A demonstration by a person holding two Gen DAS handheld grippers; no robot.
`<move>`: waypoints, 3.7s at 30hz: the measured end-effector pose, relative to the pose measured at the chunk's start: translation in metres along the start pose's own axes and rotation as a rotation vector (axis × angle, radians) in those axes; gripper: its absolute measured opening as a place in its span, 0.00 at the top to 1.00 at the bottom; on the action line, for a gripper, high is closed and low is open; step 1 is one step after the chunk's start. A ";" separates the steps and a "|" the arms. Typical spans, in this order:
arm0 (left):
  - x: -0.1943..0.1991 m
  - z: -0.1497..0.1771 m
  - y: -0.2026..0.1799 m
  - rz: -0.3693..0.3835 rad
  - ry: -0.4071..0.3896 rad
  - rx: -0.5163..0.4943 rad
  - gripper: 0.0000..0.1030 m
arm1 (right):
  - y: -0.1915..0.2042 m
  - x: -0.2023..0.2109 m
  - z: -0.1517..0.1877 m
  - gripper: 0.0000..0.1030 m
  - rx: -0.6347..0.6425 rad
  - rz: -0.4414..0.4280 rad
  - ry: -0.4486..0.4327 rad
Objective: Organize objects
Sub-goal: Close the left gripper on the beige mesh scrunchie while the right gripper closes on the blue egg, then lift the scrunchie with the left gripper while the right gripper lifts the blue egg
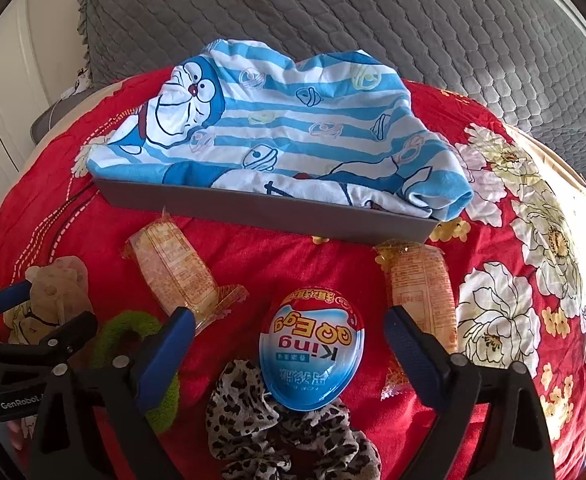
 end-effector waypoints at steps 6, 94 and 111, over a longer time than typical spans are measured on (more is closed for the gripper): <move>-0.004 0.000 0.002 0.003 0.006 0.022 0.00 | 0.000 -0.007 0.002 0.21 0.008 0.000 0.021; 0.025 -0.013 -0.013 -0.065 -0.059 0.143 0.84 | -0.001 0.007 -0.003 0.53 0.132 -0.028 -0.025; 0.047 -0.026 -0.016 -0.118 -0.091 0.196 0.85 | 0.000 0.028 -0.010 0.53 0.139 -0.077 -0.075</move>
Point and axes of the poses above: each gripper's, at about its wrist camera, not at the fingertips, and x roughly against the way its jaws point, y to its left, z to its underside, the point moved 3 cm from there along -x, roughly the way its jaws point, and after that the axes turned 12 degrees about -x, right-handed, at the moved point
